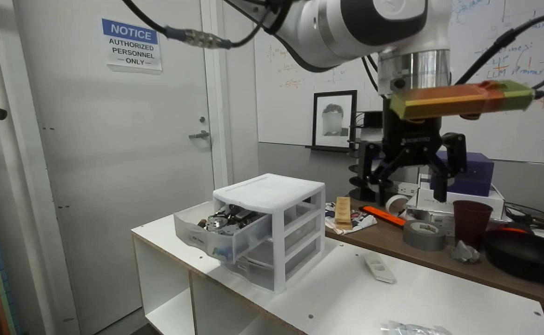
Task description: Put the papers in the topmost drawer
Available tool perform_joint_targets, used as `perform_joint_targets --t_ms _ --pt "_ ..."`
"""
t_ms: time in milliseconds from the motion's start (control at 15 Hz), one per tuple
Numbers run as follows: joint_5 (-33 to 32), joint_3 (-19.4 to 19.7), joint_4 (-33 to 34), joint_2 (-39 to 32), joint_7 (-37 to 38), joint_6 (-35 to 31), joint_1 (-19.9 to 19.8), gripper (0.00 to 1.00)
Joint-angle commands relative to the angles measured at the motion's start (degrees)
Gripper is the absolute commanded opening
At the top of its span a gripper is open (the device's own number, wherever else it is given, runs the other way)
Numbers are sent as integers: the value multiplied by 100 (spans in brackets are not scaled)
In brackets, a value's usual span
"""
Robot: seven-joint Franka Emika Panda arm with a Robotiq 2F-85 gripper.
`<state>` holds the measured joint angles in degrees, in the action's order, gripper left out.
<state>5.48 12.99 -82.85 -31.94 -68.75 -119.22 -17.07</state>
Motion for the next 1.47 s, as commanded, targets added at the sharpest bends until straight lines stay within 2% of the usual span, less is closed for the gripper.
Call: perform_joint_targets --t_ms 0,200,467,800,1067,1400 --pt "-34 -505 1339 -1135 -217 -152 -477 100" --pt "-66 -792 1922 -1764 -346 -206 -641 100" --pt "-78 -1042 2294 -2250 -412 -212 -658 100" --pt "-202 -1145 2176 -2359 -374 73 -526 100" --pt "-305 -1076 1995 -2417 -367 -15 -356 100" --pt "-479 -1121 2099 -2660 -258 -36 -244 100"
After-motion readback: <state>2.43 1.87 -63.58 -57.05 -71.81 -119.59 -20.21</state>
